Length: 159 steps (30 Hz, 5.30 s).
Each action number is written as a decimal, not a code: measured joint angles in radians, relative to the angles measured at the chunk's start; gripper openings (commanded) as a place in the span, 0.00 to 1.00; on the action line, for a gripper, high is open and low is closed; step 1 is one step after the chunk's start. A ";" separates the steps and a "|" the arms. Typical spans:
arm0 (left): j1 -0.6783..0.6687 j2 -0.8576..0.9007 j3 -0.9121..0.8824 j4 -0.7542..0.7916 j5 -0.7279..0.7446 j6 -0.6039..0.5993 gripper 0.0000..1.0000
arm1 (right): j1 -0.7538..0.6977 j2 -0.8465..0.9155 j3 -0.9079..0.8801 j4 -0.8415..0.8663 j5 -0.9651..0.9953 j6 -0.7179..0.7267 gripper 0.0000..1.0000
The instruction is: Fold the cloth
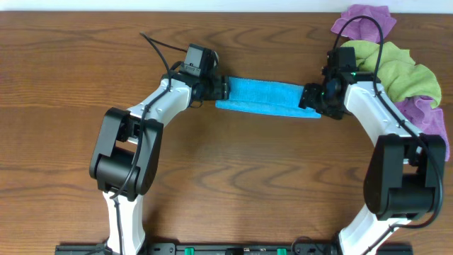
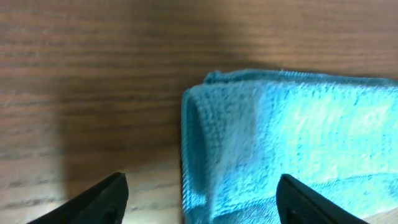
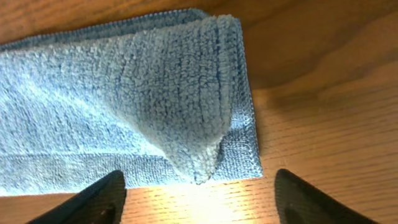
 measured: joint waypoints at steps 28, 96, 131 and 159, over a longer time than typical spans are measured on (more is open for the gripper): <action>-0.071 0.008 0.008 0.157 -0.027 0.061 0.06 | 0.000 0.024 0.087 0.019 0.011 -0.001 0.01; -0.026 0.050 0.060 -0.184 -0.393 0.254 0.06 | -0.045 -0.003 0.088 0.087 -0.383 -0.216 0.97; -0.026 0.050 0.060 -0.181 -0.389 0.261 0.06 | -0.034 0.237 0.098 0.161 -0.633 -0.280 0.77; -0.001 0.038 0.060 -0.188 -0.154 0.135 0.06 | 0.020 0.257 0.457 -0.301 -0.312 -0.215 0.01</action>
